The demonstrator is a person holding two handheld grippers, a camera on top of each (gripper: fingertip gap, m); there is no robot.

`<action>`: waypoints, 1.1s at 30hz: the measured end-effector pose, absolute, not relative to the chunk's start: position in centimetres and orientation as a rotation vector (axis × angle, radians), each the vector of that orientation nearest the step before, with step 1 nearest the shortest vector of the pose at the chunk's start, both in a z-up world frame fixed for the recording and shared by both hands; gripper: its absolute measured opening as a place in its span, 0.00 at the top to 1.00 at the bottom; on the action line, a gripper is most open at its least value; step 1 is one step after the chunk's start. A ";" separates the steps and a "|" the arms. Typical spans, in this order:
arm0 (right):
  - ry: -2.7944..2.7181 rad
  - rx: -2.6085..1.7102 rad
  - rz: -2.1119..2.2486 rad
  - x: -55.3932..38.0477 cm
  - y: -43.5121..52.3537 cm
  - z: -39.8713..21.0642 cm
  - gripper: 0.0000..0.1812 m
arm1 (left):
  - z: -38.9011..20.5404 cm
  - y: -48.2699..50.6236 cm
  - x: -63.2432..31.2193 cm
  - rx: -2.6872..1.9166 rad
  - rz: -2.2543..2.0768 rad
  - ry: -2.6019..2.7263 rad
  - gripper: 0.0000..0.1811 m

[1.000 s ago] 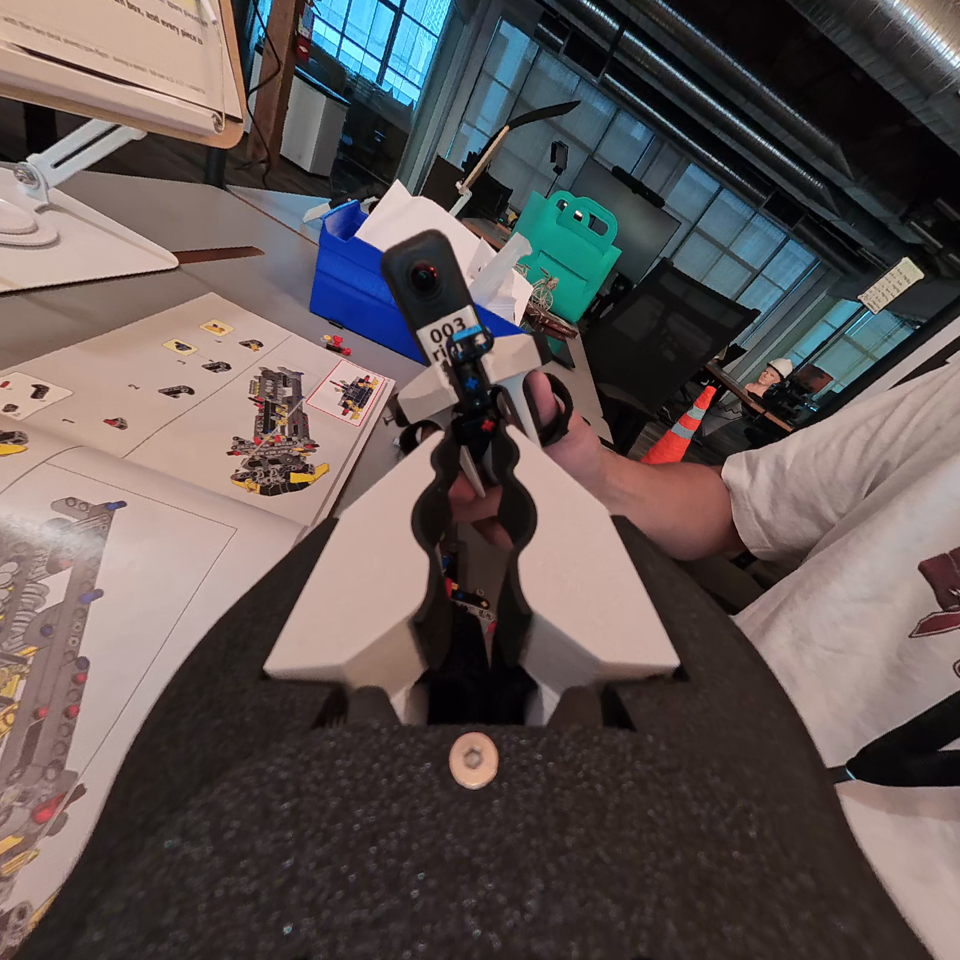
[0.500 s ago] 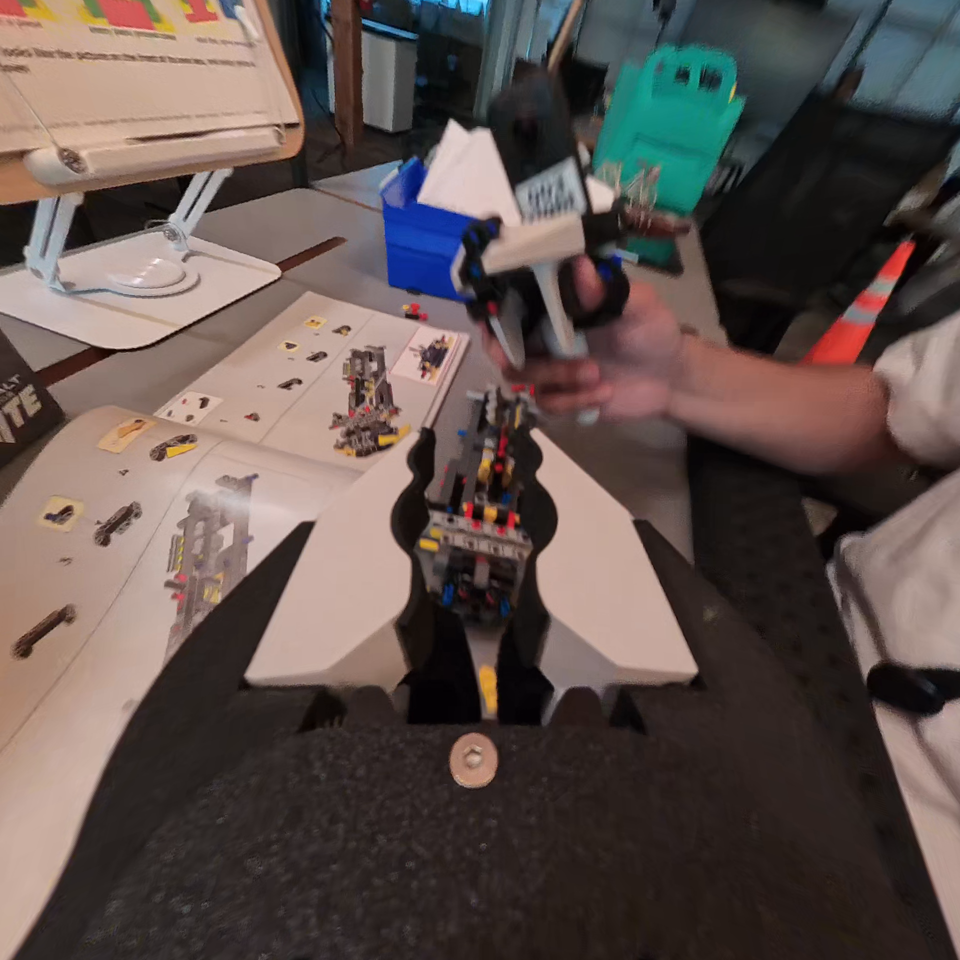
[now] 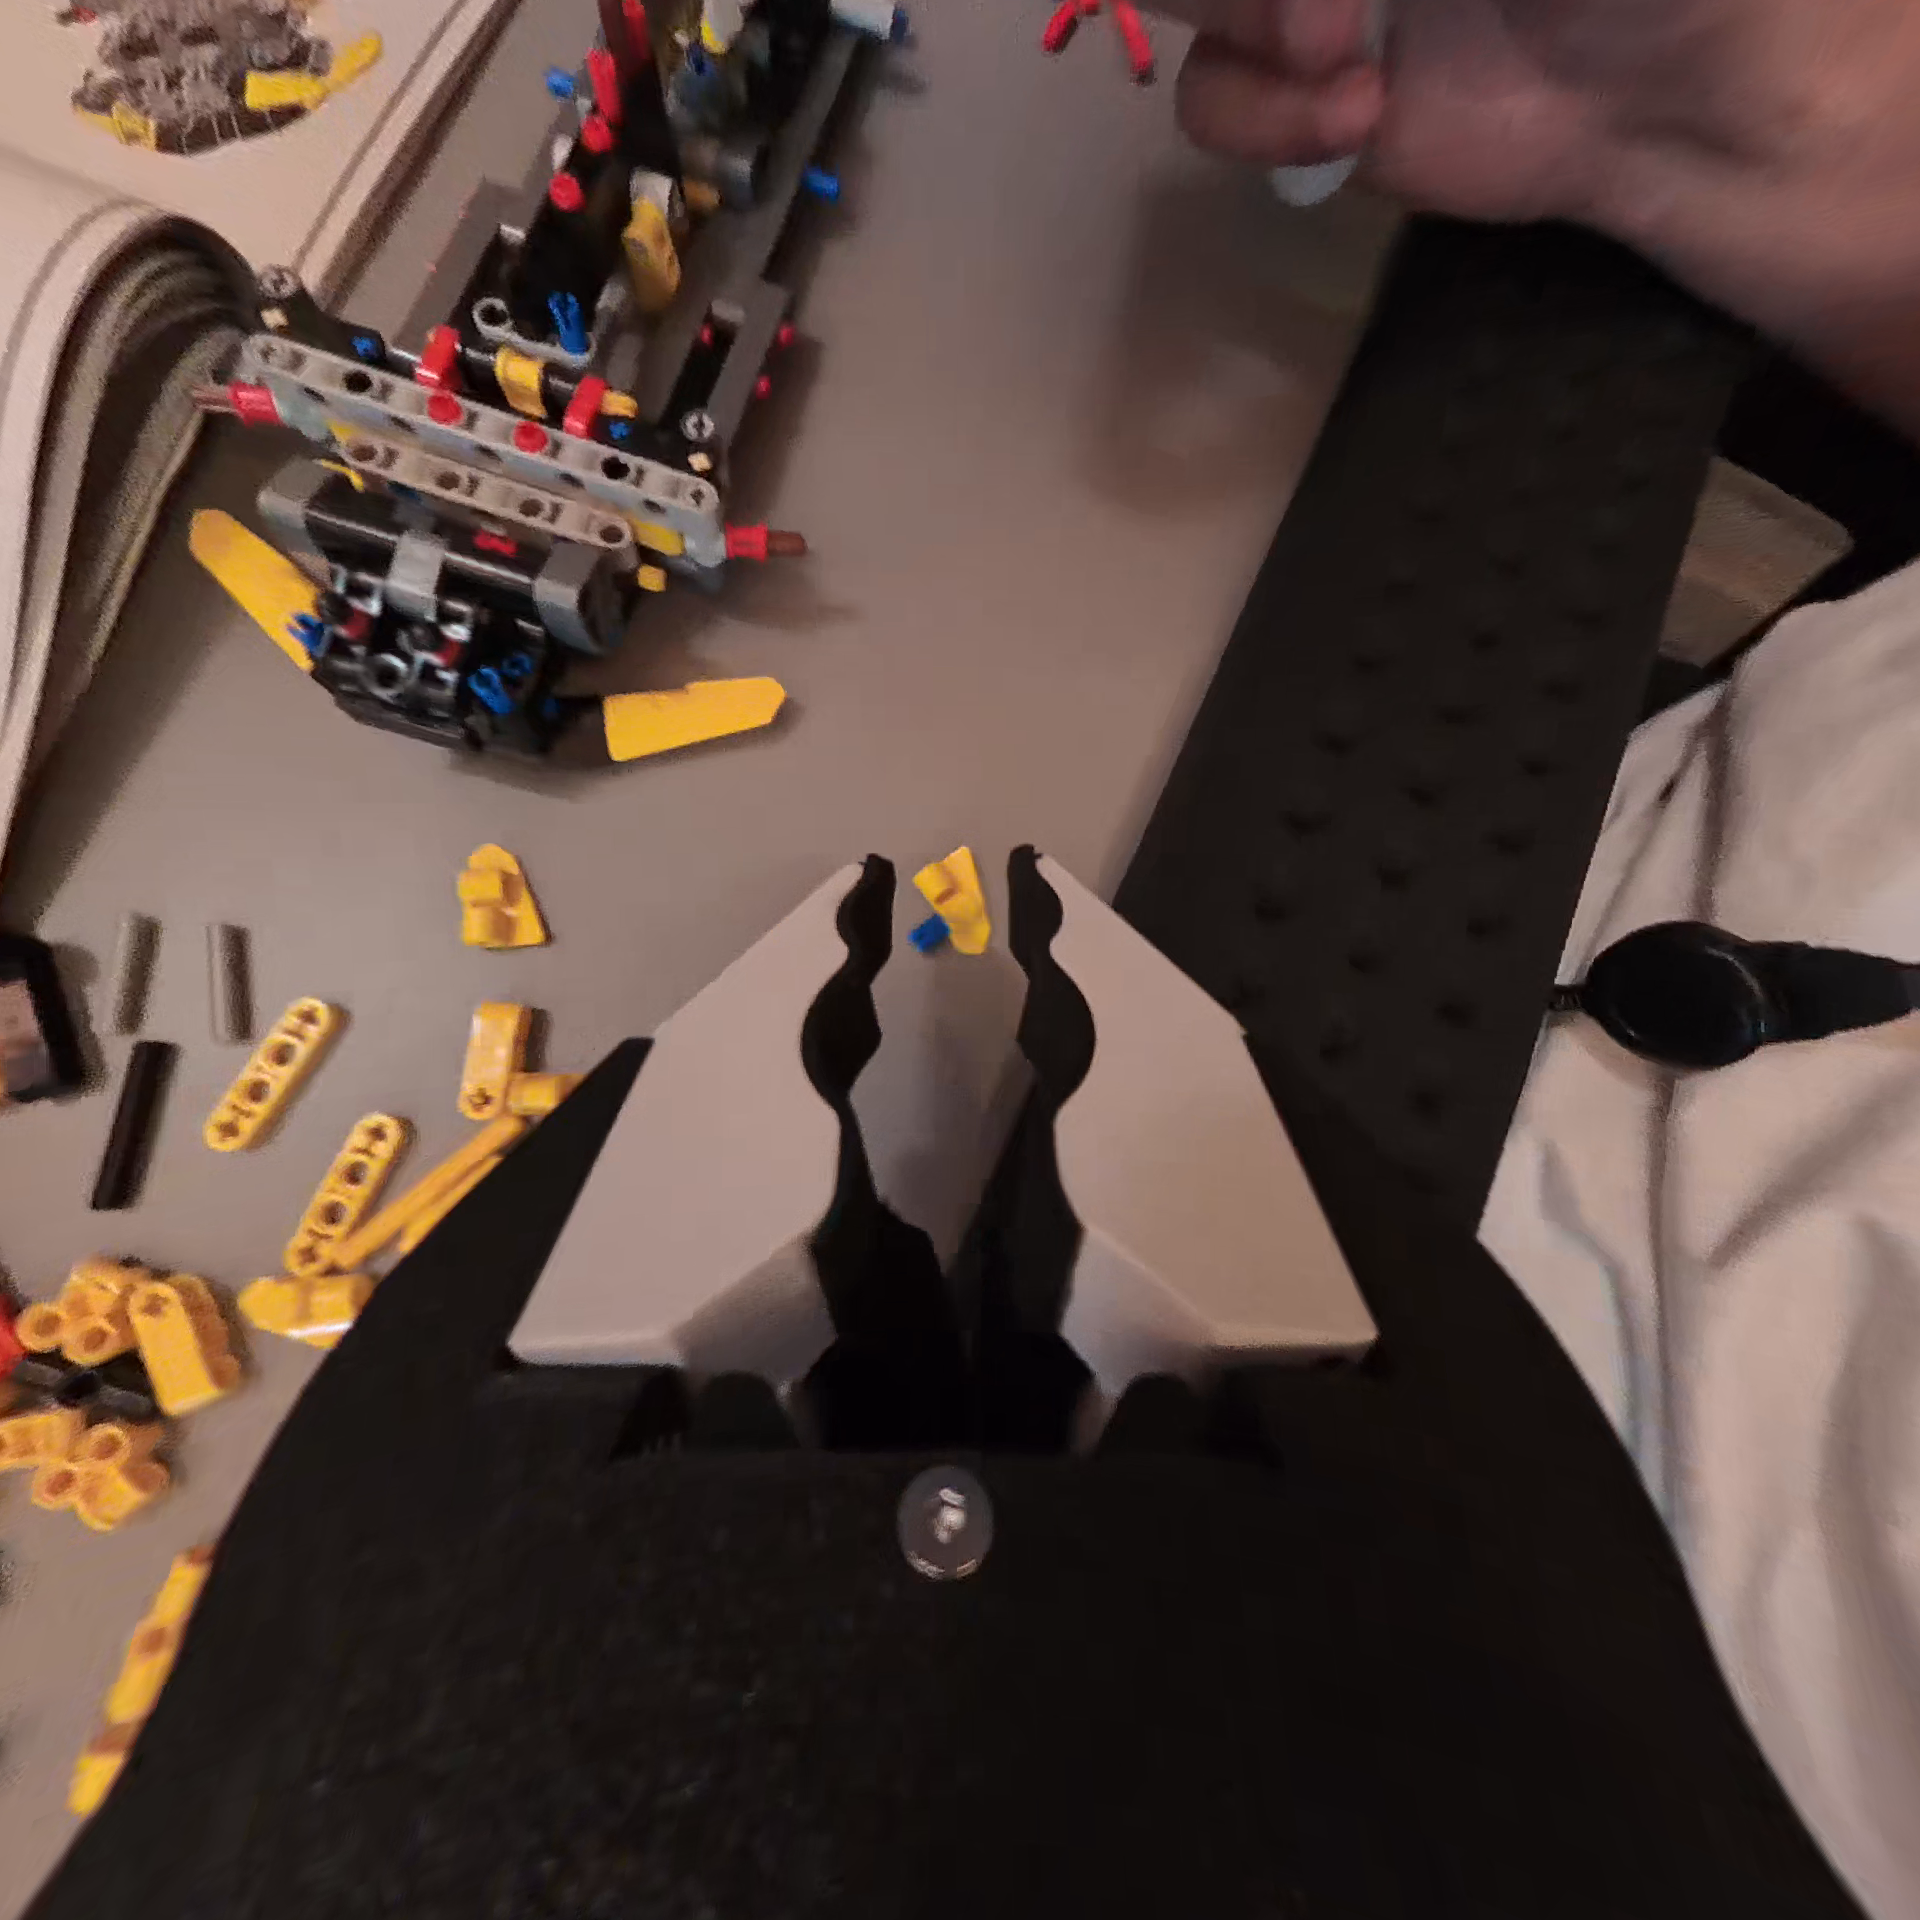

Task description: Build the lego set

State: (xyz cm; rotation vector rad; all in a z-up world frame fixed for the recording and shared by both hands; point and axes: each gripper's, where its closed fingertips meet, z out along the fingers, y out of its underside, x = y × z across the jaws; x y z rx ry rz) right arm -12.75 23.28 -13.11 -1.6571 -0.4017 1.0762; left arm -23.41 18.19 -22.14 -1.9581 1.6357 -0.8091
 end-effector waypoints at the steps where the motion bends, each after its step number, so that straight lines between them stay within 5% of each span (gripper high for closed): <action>1: -0.397 -1.667 1.081 -12.7 23.3 -13.4 0.96 | -22.4 17.9 -23.3 -1.982 -0.757 1.610 0.89; 17: -0.433 -1.701 1.090 -13.4 23.0 -14.1 0.97 | -24.3 18.4 -23.3 -2.053 -0.498 1.621 0.96; 25: -0.312 -1.572 1.445 -16.0 22.1 -11.9 0.97 | -10.0 18.6 -18.5 -1.584 -1.660 0.865 0.96; 33: 0.045 -1.311 1.767 -15.3 22.9 -10.1 0.97 | -8.7 20.1 -17.8 -1.425 -2.002 0.437 0.97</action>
